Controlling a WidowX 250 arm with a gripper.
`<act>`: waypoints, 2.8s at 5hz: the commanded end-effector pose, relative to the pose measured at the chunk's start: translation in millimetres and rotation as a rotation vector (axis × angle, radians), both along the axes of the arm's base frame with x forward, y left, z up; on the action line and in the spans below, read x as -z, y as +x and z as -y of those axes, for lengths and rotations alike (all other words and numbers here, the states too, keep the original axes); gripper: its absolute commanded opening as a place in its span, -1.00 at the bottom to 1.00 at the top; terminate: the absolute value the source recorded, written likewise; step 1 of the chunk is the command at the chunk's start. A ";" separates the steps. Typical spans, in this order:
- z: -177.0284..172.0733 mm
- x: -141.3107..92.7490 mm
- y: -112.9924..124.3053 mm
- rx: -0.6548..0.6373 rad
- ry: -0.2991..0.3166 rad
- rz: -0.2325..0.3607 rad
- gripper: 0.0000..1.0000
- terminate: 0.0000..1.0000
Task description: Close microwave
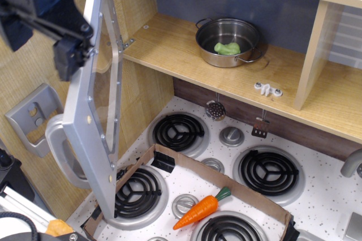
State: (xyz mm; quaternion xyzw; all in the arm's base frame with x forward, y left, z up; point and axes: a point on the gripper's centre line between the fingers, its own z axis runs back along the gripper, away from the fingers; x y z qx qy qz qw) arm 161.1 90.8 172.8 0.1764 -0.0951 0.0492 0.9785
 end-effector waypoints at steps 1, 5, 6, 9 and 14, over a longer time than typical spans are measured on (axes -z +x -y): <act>-7.7 19.2 -3.1 -0.036 -0.003 -0.038 1.00 -1.00; 38.9 23.5 77.3 0.133 -0.155 0.085 1.00 -1.00; 50.7 29.3 94.2 0.155 -0.182 0.107 1.00 -1.00; 80.5 52.0 139.3 0.211 -0.278 0.213 1.00 -1.00; 105.4 32.3 186.0 0.329 -0.269 0.449 1.00 -1.00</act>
